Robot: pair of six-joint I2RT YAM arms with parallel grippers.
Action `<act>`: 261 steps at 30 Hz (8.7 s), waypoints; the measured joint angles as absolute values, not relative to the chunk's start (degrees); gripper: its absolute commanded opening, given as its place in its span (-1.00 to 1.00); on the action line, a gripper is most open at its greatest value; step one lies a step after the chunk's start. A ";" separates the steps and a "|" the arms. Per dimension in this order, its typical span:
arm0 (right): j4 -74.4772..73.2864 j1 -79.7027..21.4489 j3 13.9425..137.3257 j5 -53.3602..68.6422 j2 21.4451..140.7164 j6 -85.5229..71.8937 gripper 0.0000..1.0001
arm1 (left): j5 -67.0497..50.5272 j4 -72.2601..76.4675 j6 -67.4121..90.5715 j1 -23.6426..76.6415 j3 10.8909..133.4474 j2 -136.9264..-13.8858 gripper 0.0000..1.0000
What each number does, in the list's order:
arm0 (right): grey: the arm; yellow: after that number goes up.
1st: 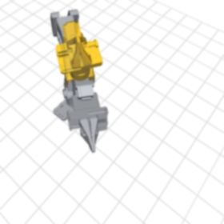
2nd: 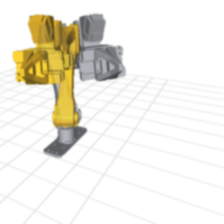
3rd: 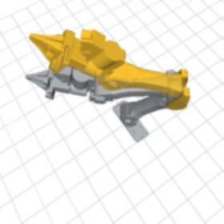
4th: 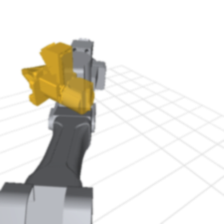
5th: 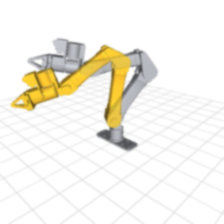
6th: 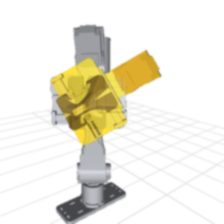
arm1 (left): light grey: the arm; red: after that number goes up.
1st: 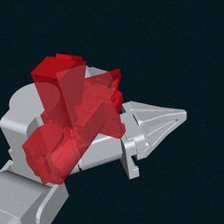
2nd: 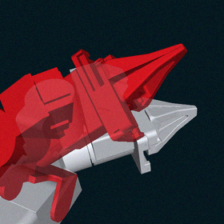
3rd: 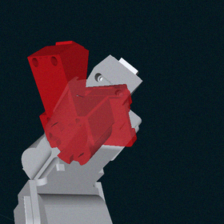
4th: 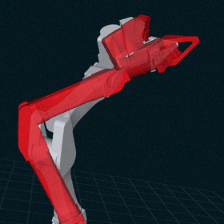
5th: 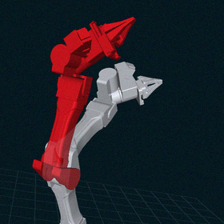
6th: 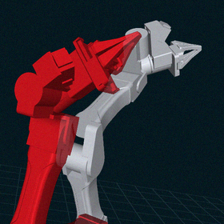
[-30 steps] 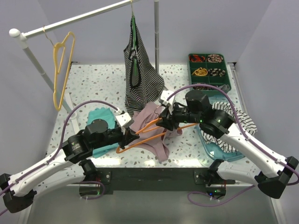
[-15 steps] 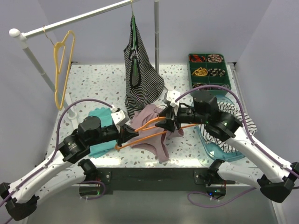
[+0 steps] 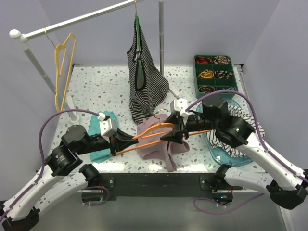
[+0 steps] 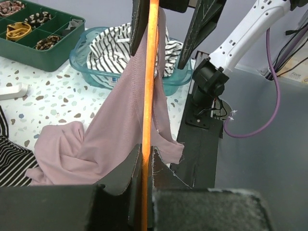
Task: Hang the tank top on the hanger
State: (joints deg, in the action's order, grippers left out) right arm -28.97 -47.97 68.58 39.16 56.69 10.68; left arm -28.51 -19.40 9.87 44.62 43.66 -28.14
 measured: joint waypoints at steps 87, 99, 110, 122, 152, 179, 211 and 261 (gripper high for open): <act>-29.21 -47.97 61.69 -3.46 59.72 -5.19 -1.00 | 22.02 6.68 64.12 78.15 33.39 -77.47 -1.00; -28.53 -47.97 62.78 0.30 58.78 -7.16 -1.00 | 11.31 -0.19 57.95 43.07 27.79 -47.31 -1.00; -27.35 -47.99 62.78 3.75 52.66 -7.94 -1.00 | -4.58 -5.04 53.84 26.87 26.81 -47.51 -1.00; -27.14 -48.01 62.78 13.43 53.63 -5.87 -1.00 | -14.74 -6.35 48.36 18.00 31.51 -53.78 -1.00; -33.12 -48.38 65.78 3.22 51.96 -2.33 -1.00 | -30.26 -21.71 23.70 13.89 44.27 -52.77 -1.00; -33.52 -48.31 66.63 10.70 51.59 -1.69 -1.00 | -32.88 -25.47 22.02 13.87 57.06 -54.28 -1.00; -28.51 -48.29 79.05 17.32 55.64 -4.49 -1.00 | -49.52 -26.96 19.73 13.56 83.00 -57.78 -0.34; -30.22 -48.25 86.02 28.08 60.47 -7.40 -1.00 | -67.46 -26.57 -2.24 14.11 83.13 -59.16 0.61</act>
